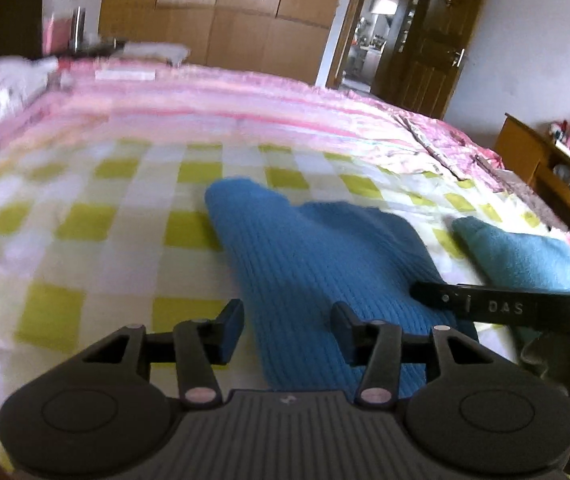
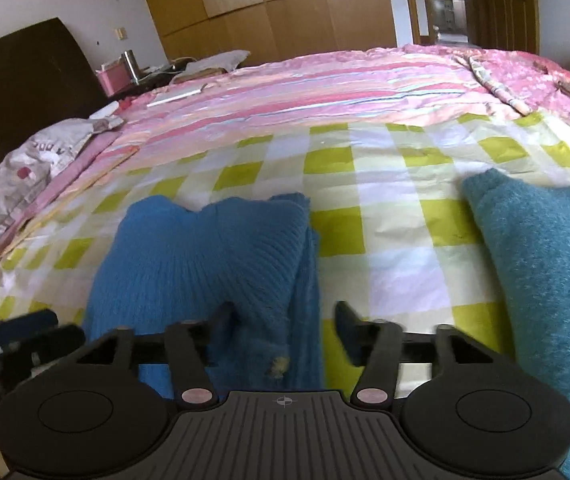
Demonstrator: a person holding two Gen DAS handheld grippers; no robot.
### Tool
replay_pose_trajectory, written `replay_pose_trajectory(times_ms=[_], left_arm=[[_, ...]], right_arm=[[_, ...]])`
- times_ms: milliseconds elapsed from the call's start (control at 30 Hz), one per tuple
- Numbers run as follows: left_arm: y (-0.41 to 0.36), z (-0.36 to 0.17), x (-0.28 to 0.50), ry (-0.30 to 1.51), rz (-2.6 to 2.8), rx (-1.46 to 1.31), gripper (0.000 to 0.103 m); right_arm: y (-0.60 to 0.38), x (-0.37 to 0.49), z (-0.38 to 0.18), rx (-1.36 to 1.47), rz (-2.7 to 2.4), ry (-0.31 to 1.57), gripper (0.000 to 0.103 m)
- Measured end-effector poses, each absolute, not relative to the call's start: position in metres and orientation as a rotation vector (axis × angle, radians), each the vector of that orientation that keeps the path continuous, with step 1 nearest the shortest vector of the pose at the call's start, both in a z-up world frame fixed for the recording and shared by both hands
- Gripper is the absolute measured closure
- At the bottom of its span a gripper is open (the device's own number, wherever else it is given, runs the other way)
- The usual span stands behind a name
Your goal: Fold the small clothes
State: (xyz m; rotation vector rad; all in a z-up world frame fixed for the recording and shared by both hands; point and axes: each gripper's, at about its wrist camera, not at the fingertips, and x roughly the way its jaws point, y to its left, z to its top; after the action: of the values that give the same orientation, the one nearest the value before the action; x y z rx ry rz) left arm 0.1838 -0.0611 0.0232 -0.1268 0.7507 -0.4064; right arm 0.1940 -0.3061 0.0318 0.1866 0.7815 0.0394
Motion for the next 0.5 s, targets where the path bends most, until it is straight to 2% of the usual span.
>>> replay_pose_trajectory(times_ms=[133, 300, 333, 400, 500], left_arm=[[-0.060, 0.013, 0.189, 0.774, -0.446, -0.196, 0.043], [-0.067, 0.006, 0.198, 0.798, -0.457, -0.210, 0.041], [-0.069, 0.007, 0.196, 0.794, -0.458, -0.191, 0.041], [-0.070, 0.009, 0.190, 0.782, -0.460, -0.154, 0.042], [-0.069, 0.011, 0.180, 0.776, -0.458, -0.119, 0.044]], right_arm=[[-0.322, 0.196, 0.024, 0.309, 0.064, 0.800, 0.035], [-0.328, 0.206, 0.007, 0.476, 0.123, 0.844, 0.035], [-0.326, 0.206, 0.007, 0.483, 0.129, 0.845, 0.036], [-0.323, 0.204, 0.006, 0.528, 0.140, 0.854, 0.048], [-0.319, 0.197, 0.007, 0.540, 0.140, 0.859, 0.055]])
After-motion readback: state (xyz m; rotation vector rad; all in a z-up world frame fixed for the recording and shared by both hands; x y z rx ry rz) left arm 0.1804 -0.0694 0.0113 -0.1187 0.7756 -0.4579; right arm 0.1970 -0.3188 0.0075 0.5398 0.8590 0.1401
